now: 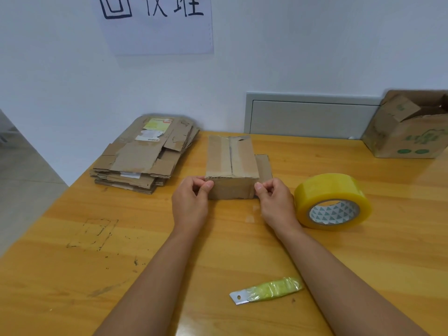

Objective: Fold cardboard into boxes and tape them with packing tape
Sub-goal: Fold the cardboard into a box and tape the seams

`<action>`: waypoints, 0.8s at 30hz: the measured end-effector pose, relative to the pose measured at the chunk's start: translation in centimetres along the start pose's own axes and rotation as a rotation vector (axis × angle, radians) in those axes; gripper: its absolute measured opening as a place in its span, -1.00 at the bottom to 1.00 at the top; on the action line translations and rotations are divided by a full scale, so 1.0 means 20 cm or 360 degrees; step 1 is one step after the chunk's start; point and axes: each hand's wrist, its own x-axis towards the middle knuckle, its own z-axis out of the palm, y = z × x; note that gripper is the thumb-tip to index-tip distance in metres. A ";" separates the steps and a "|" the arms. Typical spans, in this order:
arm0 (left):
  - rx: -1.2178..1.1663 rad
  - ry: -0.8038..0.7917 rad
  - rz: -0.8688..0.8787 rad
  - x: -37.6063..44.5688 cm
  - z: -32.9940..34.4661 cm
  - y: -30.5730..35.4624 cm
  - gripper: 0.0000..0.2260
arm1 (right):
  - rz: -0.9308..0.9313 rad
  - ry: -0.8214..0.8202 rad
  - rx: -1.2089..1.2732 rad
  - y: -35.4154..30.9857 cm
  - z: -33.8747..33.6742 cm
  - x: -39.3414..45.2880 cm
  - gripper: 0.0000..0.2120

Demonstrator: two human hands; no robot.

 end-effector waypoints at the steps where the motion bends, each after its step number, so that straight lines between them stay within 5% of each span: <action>1: -0.0019 -0.0026 -0.0033 0.01 -0.01 -0.01 -0.88 | -0.0004 0.0001 0.0002 0.00 0.00 0.00 -0.82; 16: -0.0216 0.0064 -0.0120 -0.09 0.02 0.10 -0.86 | -0.0044 -0.0034 0.0042 0.02 0.01 0.00 -0.87; 24: 0.0142 -0.0404 -0.0081 -0.15 0.06 0.10 -0.39 | -0.0060 -0.0023 0.0061 0.02 0.02 0.00 -0.87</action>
